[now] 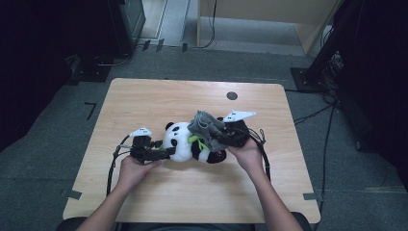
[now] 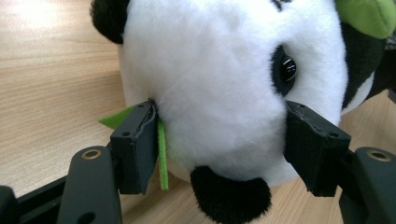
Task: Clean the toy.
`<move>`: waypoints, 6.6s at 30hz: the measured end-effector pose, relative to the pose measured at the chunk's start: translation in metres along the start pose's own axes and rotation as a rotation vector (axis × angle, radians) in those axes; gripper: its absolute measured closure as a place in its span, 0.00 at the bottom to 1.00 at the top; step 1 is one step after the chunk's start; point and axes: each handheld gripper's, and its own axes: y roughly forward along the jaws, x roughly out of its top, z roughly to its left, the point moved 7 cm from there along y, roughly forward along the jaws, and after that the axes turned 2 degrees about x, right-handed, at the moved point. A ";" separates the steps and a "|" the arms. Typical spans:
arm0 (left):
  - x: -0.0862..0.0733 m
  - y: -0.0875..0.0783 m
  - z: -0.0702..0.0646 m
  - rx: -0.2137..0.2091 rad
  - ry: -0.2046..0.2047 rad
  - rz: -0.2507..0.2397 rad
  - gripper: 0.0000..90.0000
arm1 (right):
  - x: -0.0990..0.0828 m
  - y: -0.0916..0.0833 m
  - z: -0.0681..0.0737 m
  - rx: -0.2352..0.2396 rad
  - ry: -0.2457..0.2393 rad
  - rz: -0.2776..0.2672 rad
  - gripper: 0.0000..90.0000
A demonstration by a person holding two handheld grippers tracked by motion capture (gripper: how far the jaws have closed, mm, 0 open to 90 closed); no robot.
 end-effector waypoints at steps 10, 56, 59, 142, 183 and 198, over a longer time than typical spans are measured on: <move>0.000 0.000 -0.001 0.002 0.010 0.000 0.35 | -0.019 -0.011 -0.016 0.030 0.049 0.014 0.84; 0.004 0.000 0.002 -0.015 0.010 0.006 0.31 | -0.051 -0.060 -0.085 -0.150 0.302 -0.059 0.86; 0.005 0.000 0.002 -0.015 0.007 0.003 0.31 | -0.033 -0.069 -0.074 -0.135 0.268 -0.121 0.86; 0.005 0.002 0.002 -0.010 0.033 -0.022 0.32 | -0.001 -0.071 -0.063 -0.169 0.175 -0.066 0.87; 0.006 0.006 0.000 0.047 0.059 -0.032 0.37 | 0.066 0.077 0.018 -0.032 -0.105 0.262 0.85; 0.005 0.005 0.000 0.027 0.070 -0.061 0.37 | 0.097 0.046 0.038 0.002 -0.114 0.174 0.87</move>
